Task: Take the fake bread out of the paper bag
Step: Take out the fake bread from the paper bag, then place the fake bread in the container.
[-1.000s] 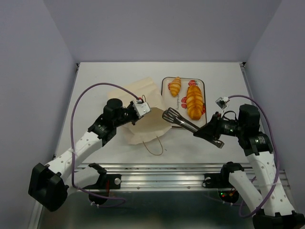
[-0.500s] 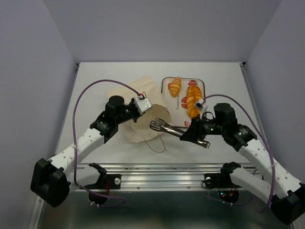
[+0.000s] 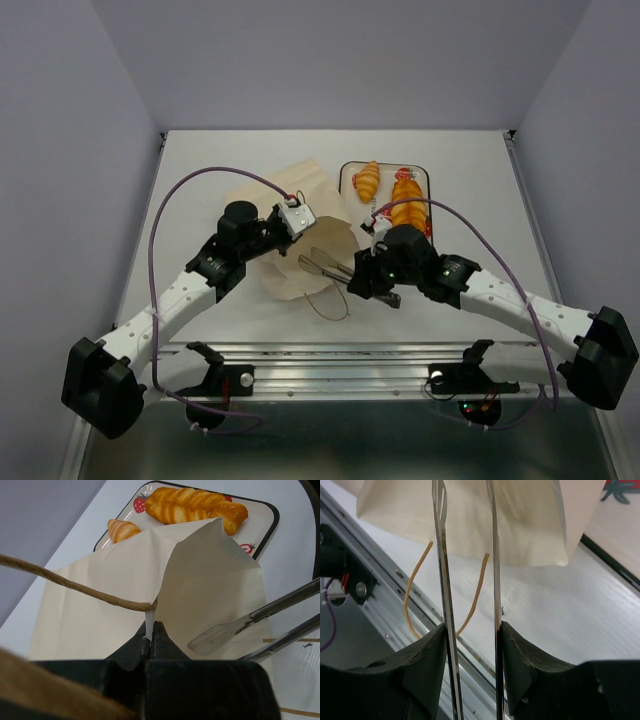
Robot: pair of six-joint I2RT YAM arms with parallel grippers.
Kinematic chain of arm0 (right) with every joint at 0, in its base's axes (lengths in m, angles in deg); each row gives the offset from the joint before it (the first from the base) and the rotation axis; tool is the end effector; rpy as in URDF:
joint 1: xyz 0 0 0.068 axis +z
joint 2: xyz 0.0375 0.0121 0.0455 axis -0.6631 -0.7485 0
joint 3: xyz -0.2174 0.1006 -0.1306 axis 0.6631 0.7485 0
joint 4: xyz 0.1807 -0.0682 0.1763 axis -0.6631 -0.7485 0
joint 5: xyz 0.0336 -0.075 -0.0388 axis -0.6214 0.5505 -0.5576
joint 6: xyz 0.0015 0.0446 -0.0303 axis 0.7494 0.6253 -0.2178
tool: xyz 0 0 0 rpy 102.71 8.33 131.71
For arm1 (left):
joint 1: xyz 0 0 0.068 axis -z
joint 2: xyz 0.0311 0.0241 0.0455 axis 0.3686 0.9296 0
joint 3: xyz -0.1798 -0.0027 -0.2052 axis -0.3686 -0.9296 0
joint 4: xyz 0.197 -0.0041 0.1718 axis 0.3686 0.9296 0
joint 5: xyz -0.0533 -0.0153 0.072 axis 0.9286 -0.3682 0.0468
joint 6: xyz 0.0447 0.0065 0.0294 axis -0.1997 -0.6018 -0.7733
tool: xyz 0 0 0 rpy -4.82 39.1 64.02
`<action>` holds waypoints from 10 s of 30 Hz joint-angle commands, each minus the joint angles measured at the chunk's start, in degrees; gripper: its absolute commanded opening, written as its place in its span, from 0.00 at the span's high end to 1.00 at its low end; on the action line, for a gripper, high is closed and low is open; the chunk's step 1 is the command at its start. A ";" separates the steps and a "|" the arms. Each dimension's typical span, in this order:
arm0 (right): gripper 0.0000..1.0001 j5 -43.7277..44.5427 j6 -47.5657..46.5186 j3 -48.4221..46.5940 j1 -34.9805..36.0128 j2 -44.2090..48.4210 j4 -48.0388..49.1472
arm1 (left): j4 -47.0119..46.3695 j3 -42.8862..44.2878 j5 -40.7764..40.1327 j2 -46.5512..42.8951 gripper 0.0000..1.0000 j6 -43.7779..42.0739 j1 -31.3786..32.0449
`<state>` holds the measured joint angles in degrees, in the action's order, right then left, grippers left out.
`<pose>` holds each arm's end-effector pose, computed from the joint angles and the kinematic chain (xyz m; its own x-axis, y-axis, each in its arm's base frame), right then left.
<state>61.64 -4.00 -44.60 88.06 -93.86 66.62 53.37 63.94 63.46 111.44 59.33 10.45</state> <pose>0.1601 0.1807 0.2615 -0.7130 -0.2147 -0.6675 -0.6033 0.6731 0.4278 0.2011 -0.1432 0.3079 0.2958 0.3364 -0.8941 0.7829 0.4510 0.4287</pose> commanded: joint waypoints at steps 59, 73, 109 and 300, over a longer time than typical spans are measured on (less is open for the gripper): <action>0.42 28.53 6.17 -5.28 9.29 -26.41 39.21 | -3.93 8.50 -6.43 4.69 1.00 13.08 -0.17; 0.40 26.41 4.42 -10.11 10.34 -33.96 40.27 | -3.76 9.02 -3.80 3.98 1.00 13.26 -0.17; 0.48 25.80 3.27 -14.78 10.34 -41.79 42.11 | -2.97 5.77 2.27 1.08 1.00 7.72 0.53; 0.71 23.08 8.54 12.03 -14.18 9.01 5.03 | -2.53 1.73 -19.35 1.34 1.00 6.23 -10.54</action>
<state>84.18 3.85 -30.00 74.16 -86.27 72.68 53.87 65.76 43.35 113.80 66.06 0.02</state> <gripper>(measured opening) 0.283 0.034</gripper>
